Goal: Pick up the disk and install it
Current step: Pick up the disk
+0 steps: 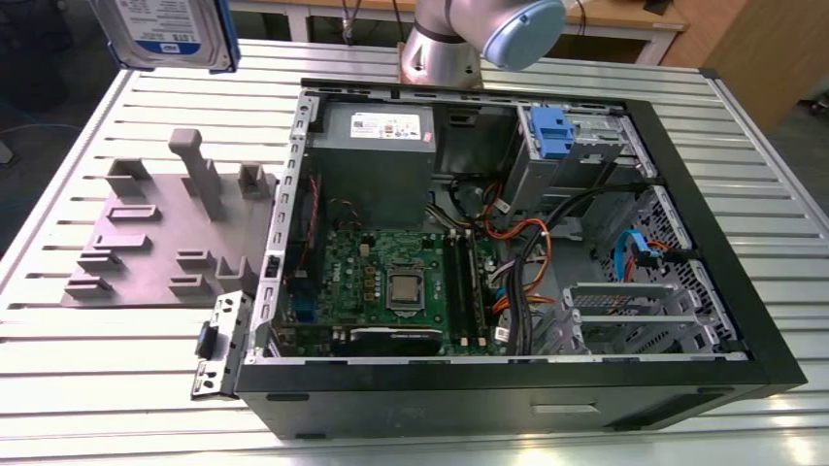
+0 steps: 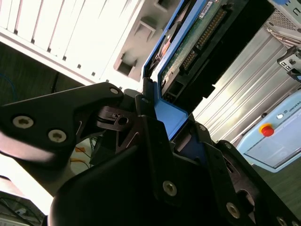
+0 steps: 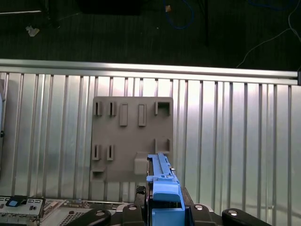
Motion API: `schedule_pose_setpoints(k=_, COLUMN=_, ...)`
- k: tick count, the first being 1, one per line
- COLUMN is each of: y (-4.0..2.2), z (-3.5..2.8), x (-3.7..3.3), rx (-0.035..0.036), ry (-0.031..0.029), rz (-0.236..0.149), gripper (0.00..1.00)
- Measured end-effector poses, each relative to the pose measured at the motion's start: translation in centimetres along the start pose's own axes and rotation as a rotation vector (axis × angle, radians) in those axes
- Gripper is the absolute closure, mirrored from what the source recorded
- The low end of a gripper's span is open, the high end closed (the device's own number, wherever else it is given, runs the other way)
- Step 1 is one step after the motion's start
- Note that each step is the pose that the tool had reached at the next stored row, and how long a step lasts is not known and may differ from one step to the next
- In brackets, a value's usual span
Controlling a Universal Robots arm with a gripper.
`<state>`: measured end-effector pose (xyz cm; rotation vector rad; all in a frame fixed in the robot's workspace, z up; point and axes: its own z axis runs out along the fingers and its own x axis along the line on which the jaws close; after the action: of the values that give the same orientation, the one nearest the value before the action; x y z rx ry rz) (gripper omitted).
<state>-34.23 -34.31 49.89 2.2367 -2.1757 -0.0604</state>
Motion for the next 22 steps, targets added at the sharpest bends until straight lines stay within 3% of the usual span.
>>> schedule_pose_setpoints(k=22, y=-1.60, z=-0.07, x=0.14, rx=0.0000, ry=0.0000, rz=0.000, gripper=0.63)
